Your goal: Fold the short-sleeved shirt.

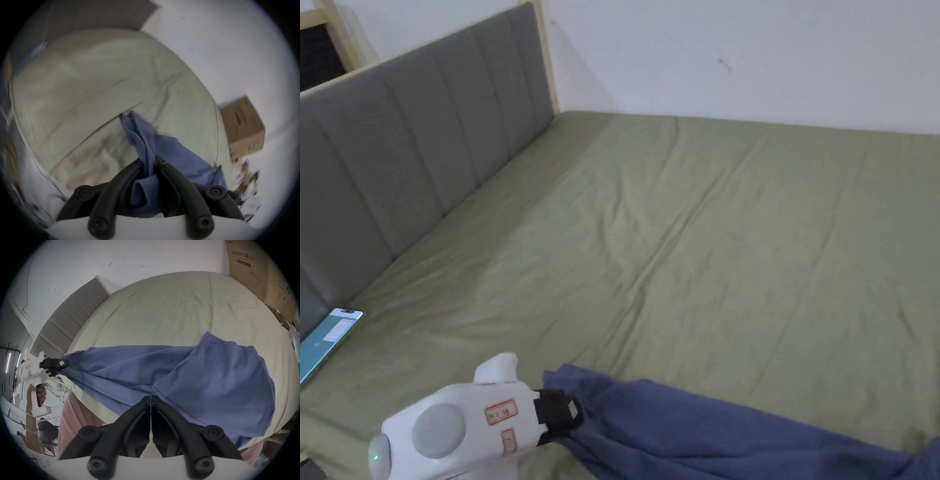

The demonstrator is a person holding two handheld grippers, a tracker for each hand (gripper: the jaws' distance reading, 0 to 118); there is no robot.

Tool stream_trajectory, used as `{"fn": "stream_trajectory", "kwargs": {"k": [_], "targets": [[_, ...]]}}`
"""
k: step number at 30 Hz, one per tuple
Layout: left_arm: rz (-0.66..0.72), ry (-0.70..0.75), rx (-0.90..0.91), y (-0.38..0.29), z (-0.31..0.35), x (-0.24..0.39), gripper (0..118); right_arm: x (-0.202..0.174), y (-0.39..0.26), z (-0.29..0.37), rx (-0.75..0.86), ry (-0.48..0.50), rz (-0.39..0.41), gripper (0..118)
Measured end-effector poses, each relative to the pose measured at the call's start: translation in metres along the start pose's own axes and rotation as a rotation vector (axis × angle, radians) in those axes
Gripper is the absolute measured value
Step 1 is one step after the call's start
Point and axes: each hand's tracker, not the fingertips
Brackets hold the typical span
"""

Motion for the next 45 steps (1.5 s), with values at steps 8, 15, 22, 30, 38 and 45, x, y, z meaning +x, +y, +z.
{"fn": "stream_trajectory", "kwargs": {"k": [8, 15, 22, 30, 38, 45], "targets": [[-0.69, -0.125, -0.01, -0.055, -0.021, 0.191, 10, 0.035, -0.015, 0.027, 0.06, -0.065, -0.085, 1], [-0.73, -0.191, -0.276, -0.136, -0.099, 0.225, 112, 0.068, -0.036, 0.045, 0.089, -0.139, -0.208, 1], [-0.46, -0.309, -0.28, -0.097, -0.062, 0.197, 54, 0.075, -0.033, 0.069, 0.126, -0.168, -0.163, 1], [-0.322, -0.185, -0.254, -0.081, -0.083, 0.158, 0, 0.076, -0.038, 0.055, 0.114, -0.14, -0.181, 1], [-0.362, -0.262, -0.443, -0.131, -0.128, 0.183, 0, 0.083, -0.046, 0.05, 0.081, -0.131, -0.184, 1], [-0.363, -0.383, -0.558, -0.159, -0.127, 0.191, 0, 0.075, -0.05, 0.051, 0.053, -0.192, -0.121, 1]]}}
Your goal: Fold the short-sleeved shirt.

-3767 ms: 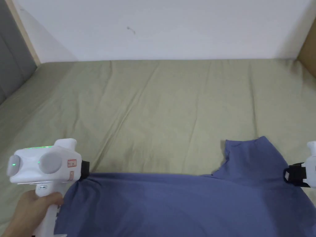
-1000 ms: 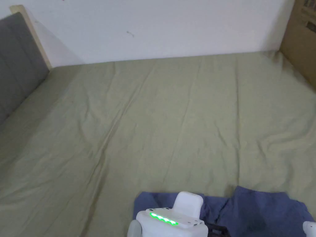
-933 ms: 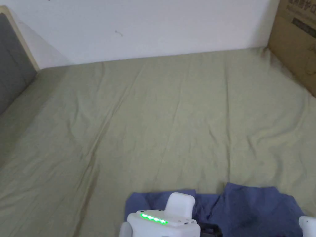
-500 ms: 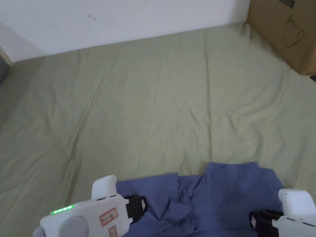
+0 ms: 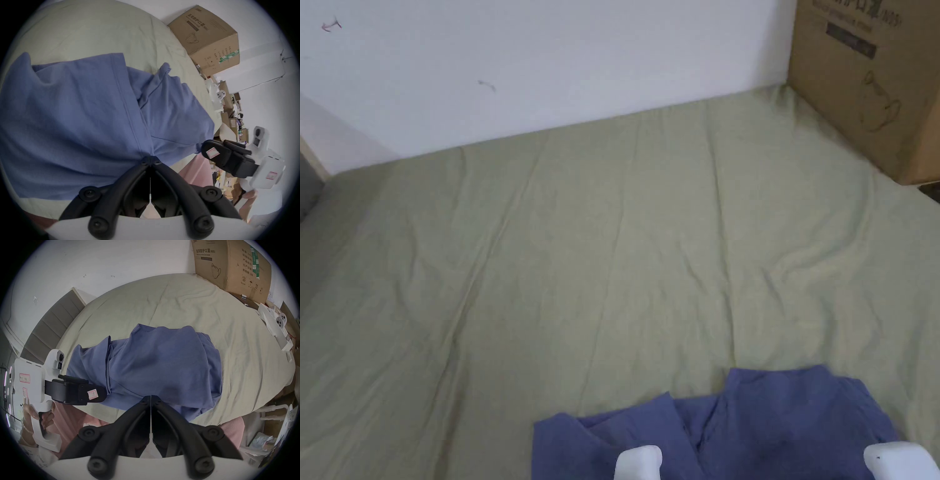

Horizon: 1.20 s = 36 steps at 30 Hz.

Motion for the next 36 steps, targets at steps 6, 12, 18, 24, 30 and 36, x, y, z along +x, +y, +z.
{"fn": "stream_trajectory", "kwargs": {"k": [6, 12, 18, 24, 30, 36], "targets": [[0.117, -0.134, 0.239, 0.004, 0.084, -0.042, 0, -0.01, 0.003, 0.004, -0.001, -0.006, 0.016, 1], [0.34, -0.029, 0.281, -0.012, 0.143, -0.132, 51, -0.028, 0.007, -0.008, -0.029, 0.024, 0.035, 1], [0.397, -0.114, 0.263, -0.026, 0.119, -0.171, 74, -0.06, 0.011, -0.018, -0.057, 0.046, 0.087, 1], [0.524, -0.27, 0.325, -0.02, 0.102, -0.173, 84, -0.074, 0.011, -0.02, -0.075, 0.068, 0.117, 1], [0.437, -0.188, 0.241, -0.009, 0.092, -0.185, 13, -0.079, 0.011, -0.017, -0.098, 0.051, 0.13, 1], [0.345, -0.115, 0.285, -0.007, 0.162, -0.194, 13, -0.084, 0.022, -0.021, -0.105, 0.034, 0.13, 1]]}}
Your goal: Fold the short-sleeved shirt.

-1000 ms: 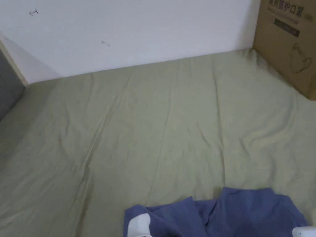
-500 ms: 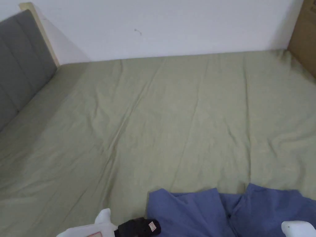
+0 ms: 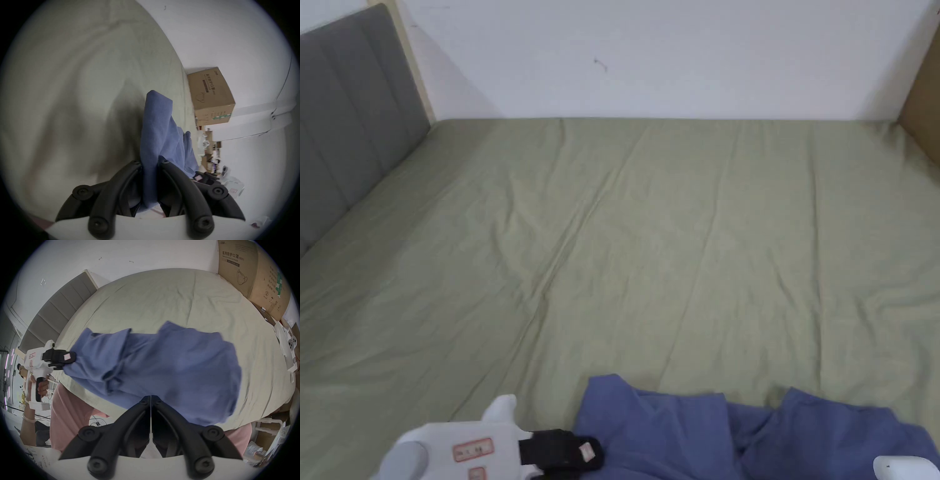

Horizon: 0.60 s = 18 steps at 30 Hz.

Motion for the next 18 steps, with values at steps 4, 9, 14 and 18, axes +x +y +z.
{"fn": "stream_trajectory", "kwargs": {"k": [4, 9, 14, 18], "targets": [[0.001, 0.153, 0.041, 0.021, 0.062, -0.034, 13, -0.008, 0.005, -0.004, 0.014, 0.029, -0.001, 1], [0.001, 0.334, 0.091, 0.033, 0.112, -0.05, 13, -0.014, 0.002, -0.013, 0.004, 0.058, -0.005, 1], [-0.121, 0.369, 0.125, 0.037, 0.114, -0.005, 13, -0.005, -0.006, -0.014, -0.007, 0.066, -0.02, 1], [-0.294, 0.279, 0.106, 0.021, 0.088, 0.087, 13, 0.015, -0.012, -0.011, 0.005, 0.051, -0.079, 1]]}}
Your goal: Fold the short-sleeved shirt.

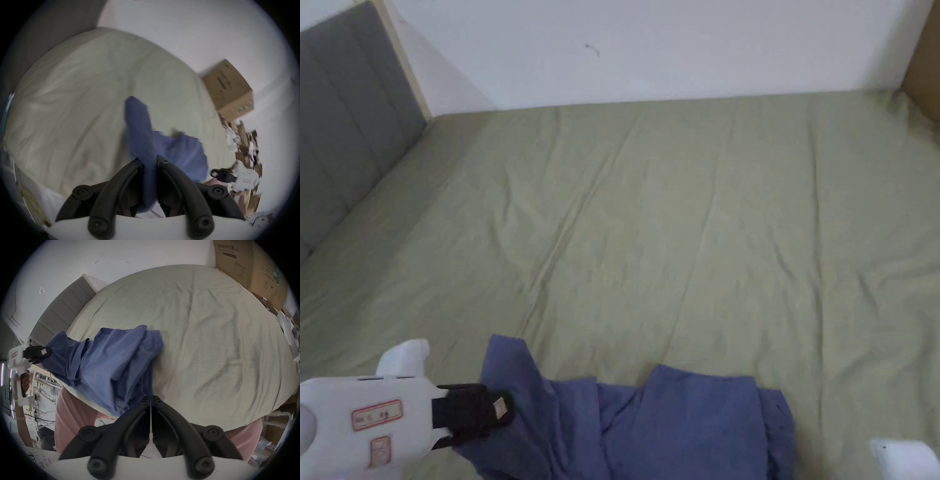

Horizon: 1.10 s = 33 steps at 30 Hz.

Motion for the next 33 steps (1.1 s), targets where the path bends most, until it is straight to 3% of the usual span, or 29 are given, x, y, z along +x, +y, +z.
{"fn": "stream_trajectory", "kwargs": {"k": [3, 8, 9, 10, 11, 12, 16, 18, 20, 21, 24, 31, 33], "targets": [[-0.159, -0.075, -0.024, 0.003, -0.021, 0.067, 13, 0.018, -0.003, 0.003, 0.01, -0.011, -0.049, 1], [-0.236, -0.231, -0.178, -0.006, -0.101, 0.146, 16, 0.045, -0.01, 0.014, 0.037, -0.033, -0.114, 1], [-0.238, -0.253, -0.242, -0.011, -0.125, 0.155, 26, 0.049, -0.011, 0.015, 0.04, -0.058, -0.116, 1], [-0.232, -0.241, -0.316, -0.017, -0.147, 0.16, 51, 0.053, -0.012, 0.016, 0.04, -0.076, -0.119, 1], [-0.231, -0.225, -0.366, -0.025, -0.16, 0.165, 68, 0.057, -0.014, 0.016, 0.035, -0.088, -0.129, 1], [-0.242, -0.239, -0.388, -0.034, -0.172, 0.169, 74, 0.064, -0.015, 0.018, 0.036, -0.094, -0.15, 1], [-0.253, -0.274, -0.401, -0.042, -0.172, 0.165, 73, 0.081, -0.021, 0.027, 0.054, -0.068, -0.216, 1], [-0.196, -0.277, -0.344, -0.036, -0.141, 0.169, 66, 0.084, -0.02, 0.026, 0.044, -0.082, -0.201, 1], [-0.135, -0.257, -0.235, -0.024, -0.121, 0.154, 13, 0.082, -0.018, 0.025, 0.037, -0.107, -0.186, 1], [-0.134, -0.225, -0.18, -0.018, -0.113, 0.147, 1, 0.083, -0.018, 0.024, 0.037, -0.109, -0.186, 1], [-0.147, -0.063, -0.155, -0.003, -0.118, 0.118, 1, 0.08, -0.015, 0.02, 0.041, -0.078, -0.202, 1], [-0.175, -0.144, -0.385, -0.056, -0.182, 0.146, 0, 0.064, -0.015, 0.015, 0.035, -0.041, -0.181, 1], [-0.25, -0.191, -0.46, -0.079, -0.196, 0.166, 0, 0.067, -0.016, 0.014, 0.034, -0.034, -0.181, 1]]}}
